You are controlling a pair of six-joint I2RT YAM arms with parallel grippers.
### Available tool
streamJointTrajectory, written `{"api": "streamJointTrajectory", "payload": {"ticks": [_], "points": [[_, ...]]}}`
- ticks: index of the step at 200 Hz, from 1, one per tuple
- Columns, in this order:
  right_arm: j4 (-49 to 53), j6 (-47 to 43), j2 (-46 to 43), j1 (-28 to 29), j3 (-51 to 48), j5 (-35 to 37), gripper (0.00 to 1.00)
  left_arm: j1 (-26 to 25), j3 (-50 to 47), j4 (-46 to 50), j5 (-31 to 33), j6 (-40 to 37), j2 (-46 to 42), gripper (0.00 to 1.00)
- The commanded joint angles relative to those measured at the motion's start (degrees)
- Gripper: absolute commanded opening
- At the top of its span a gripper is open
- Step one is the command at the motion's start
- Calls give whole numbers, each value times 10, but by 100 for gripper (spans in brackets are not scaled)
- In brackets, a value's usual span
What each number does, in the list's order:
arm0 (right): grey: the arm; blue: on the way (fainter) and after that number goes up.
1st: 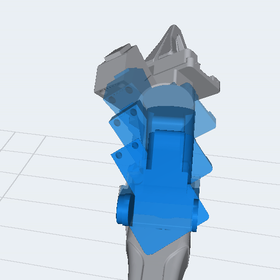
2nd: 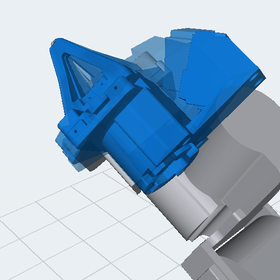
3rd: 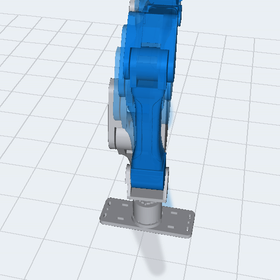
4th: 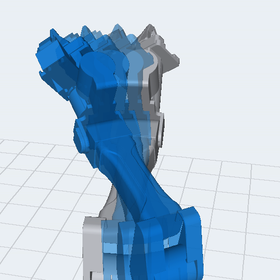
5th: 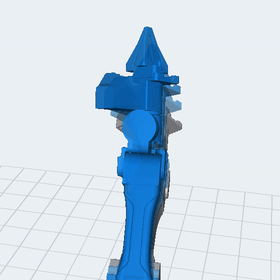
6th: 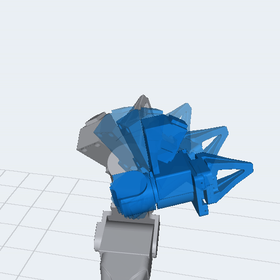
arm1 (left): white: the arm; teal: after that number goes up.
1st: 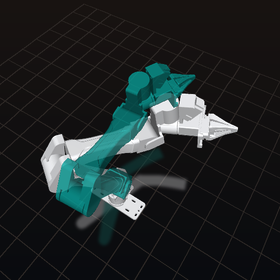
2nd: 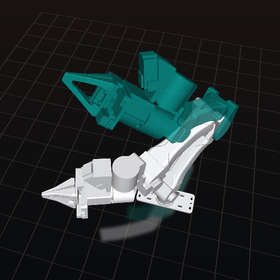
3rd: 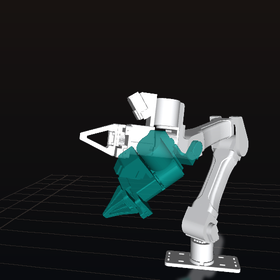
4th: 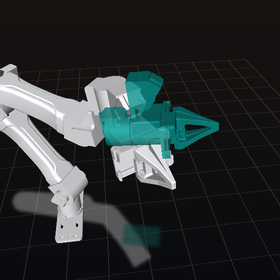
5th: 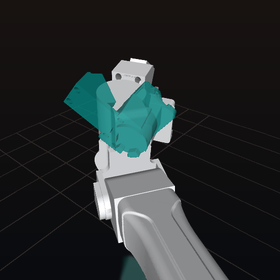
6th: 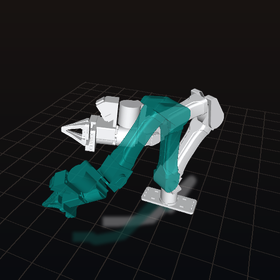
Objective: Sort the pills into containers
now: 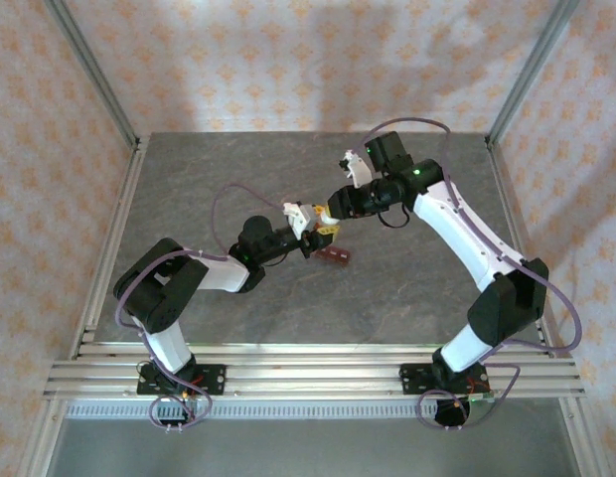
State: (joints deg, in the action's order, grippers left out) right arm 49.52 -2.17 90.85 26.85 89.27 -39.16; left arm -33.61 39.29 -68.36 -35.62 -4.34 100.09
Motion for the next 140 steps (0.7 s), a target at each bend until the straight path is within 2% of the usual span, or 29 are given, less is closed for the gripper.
{"api": "streamJointTrajectory", "payload": {"ticks": [1, 27, 37, 58, 82, 140], "points": [[-19, 41, 1, 0, -2, -4, 34, 3, 3, -39, -6, 0, -30, 0], [-61, 153, -1, 13, -30, 27, 27, 2, 3, -40, 4, -1, -30, 0], [-74, 205, -5, 25, -42, 59, 22, 2, 2, -39, 8, -5, -29, 0], [-103, 277, -21, 58, -72, 133, 22, 2, 1, -40, 10, -5, -28, 0], [-120, 309, -35, 67, -91, 163, 22, 2, -1, -39, 13, -9, -29, 0], [-113, 311, -40, 67, -84, 197, 21, 2, -1, -42, 26, -14, -21, 0]]}}
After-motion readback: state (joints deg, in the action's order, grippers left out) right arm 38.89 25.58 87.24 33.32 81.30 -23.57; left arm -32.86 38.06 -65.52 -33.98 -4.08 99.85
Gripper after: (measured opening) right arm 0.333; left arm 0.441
